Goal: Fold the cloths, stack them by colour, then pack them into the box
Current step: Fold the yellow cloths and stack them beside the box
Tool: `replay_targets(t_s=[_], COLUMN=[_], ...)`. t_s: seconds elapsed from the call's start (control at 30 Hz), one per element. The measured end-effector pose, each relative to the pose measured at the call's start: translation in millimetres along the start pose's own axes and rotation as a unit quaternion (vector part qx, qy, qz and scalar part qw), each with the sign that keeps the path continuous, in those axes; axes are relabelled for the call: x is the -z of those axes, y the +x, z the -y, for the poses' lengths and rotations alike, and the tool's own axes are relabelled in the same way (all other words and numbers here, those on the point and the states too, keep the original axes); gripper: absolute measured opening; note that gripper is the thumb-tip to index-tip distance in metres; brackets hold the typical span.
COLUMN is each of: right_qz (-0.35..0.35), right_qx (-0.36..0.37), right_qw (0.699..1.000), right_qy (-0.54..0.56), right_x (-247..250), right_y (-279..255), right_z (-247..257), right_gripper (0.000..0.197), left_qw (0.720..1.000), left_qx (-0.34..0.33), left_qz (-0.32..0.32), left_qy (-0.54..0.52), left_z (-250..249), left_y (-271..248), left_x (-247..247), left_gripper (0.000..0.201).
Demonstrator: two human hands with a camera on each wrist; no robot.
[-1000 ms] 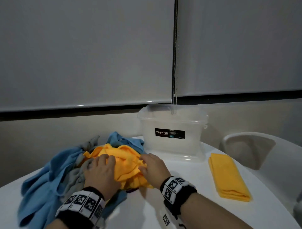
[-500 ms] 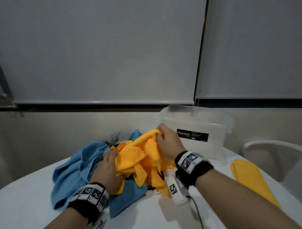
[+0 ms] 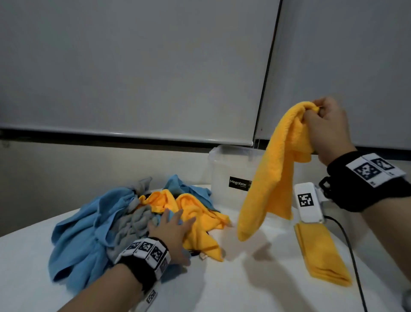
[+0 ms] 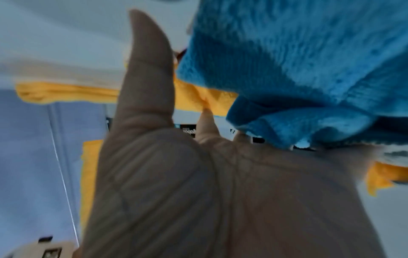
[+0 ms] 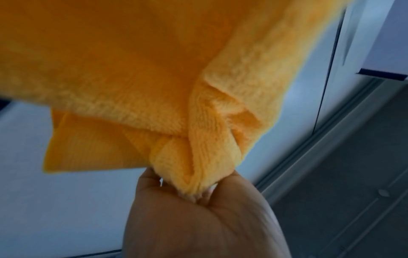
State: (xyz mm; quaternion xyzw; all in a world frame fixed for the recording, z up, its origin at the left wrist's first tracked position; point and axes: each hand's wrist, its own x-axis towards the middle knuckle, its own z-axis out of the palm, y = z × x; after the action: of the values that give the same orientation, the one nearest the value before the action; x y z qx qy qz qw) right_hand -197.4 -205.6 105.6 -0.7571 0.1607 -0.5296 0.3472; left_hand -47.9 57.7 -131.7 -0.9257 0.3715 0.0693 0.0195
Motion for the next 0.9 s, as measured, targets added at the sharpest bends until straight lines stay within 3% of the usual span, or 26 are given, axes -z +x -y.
replay_targets(t_s=[0.07, 0.13, 0.2, 0.27, 0.37, 0.5, 0.53, 0.6, 0.63, 0.7, 0.77, 0.8, 0.9], right_qz=[-0.028, 0.004, 0.081, 0.137, 0.179, 0.26, 0.283, 0.326, 0.35, 0.398, 0.423, 0.421, 0.396], right_qx=[-0.011, -0.039, -0.061, -0.05, -0.037, -0.032, -0.028, -0.02, -0.017, -0.004, 0.026, 0.045, 0.078], right_qw=[0.999, 0.998, 0.99, 0.98, 0.973, 0.958, 0.952, 0.939, 0.931, 0.91, 0.892, 0.889, 0.903], right_qy=[-0.013, -0.045, -0.097, -0.133, -0.137, -0.116, -0.115, -0.11, -0.106, -0.119, -0.155, -0.171, -0.149], right_x=[10.7, 14.8, 14.6, 14.5, 18.9, 30.0, 32.4, 36.9, 38.0, 38.7, 39.8, 41.2, 50.2], right_y=[2.0, -1.5, -12.6, -26.5, -41.4, -54.2, -57.0, -61.0, -62.5, -66.0, -70.3, -71.9, -76.0], right_z=[-6.6, -15.0, -23.9, -30.5, -32.1, -24.2, -21.1, -15.7, -13.3, -7.8, -0.3, 4.3, 19.9], right_gripper=[0.02, 0.017, 0.013, 0.008, 0.005, 0.013, 0.014, 0.015, 0.015, 0.013, 0.011, 0.01, 0.011], left_qw=[0.992, 0.987, 0.989, 0.992, 0.995, 0.982, 0.987, 0.999, 0.986, 0.92, 0.841, 0.816, 0.795], left_qx=[0.006, 0.02, 0.041, 0.064, 0.079, 0.044, 0.028, -0.011, -0.05, -0.158, -0.253, -0.28, -0.312], left_qz=[0.121, 0.145, 0.129, 0.101, 0.066, 0.142, 0.12, 0.003, -0.066, -0.138, -0.133, -0.121, -0.123], left_qy=[0.047, 0.067, 0.067, 0.041, 0.018, 0.116, 0.104, -0.033, -0.141, -0.332, -0.459, -0.491, -0.505], left_z=[-11.8, -21.8, -25.4, -21.8, -12.8, -34.2, -43.1, -62.9, -72.7, -95.2, -116.3, -124.4, -138.9], left_y=[9.7, 15.9, 23.9, 33.3, 41.1, 31.4, 28.1, 18.1, 13.2, 1.2, -13.9, -21.7, -39.1], left_x=[-4.9, -8.8, -14.2, -20.7, -20.3, 11.4, 21.4, 48.3, 64.3, 98.6, 126.7, 137.1, 158.1], left_gripper=[0.113, 0.095, 0.067, 0.054, 0.052, 0.059, 0.066, 0.07, 0.068, 0.06, 0.056, 0.053, 0.033])
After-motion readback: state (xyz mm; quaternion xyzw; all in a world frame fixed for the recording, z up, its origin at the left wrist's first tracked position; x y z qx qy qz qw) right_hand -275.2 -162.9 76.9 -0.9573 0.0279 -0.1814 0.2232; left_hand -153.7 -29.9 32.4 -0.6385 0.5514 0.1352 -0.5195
